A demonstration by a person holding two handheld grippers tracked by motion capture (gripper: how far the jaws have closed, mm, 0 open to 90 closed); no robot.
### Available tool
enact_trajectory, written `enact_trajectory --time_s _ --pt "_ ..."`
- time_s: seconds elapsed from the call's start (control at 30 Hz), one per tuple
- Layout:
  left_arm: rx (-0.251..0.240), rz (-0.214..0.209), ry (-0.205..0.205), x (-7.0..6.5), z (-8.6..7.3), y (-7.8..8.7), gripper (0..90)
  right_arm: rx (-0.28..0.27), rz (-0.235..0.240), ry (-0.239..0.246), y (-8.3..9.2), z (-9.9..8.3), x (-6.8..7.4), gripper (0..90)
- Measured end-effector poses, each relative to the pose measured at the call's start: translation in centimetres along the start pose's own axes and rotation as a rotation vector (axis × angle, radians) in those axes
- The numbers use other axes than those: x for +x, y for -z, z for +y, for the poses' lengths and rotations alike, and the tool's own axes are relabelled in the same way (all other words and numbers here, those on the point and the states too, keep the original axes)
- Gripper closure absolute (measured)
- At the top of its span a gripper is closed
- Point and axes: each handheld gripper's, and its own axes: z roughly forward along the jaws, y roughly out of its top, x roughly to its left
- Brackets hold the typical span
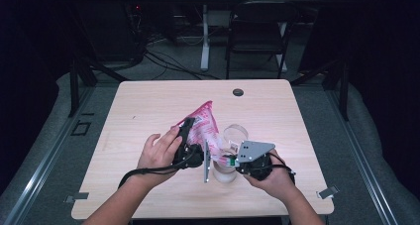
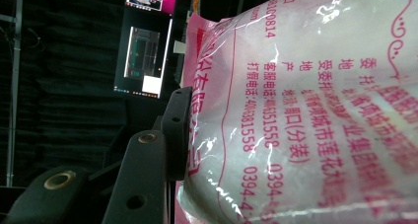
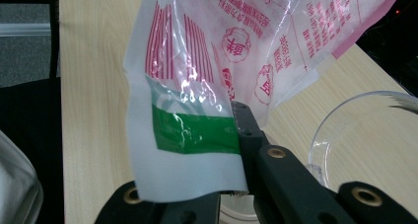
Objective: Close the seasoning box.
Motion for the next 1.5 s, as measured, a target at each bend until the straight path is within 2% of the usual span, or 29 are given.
enact_trajectory --time_s 1.5 --pt "-0.005 0.003 -0.014 -0.13 0.32 0.12 61.4 0.009 -0.003 -0.002 -0.11 -0.29 -0.11 90.0"
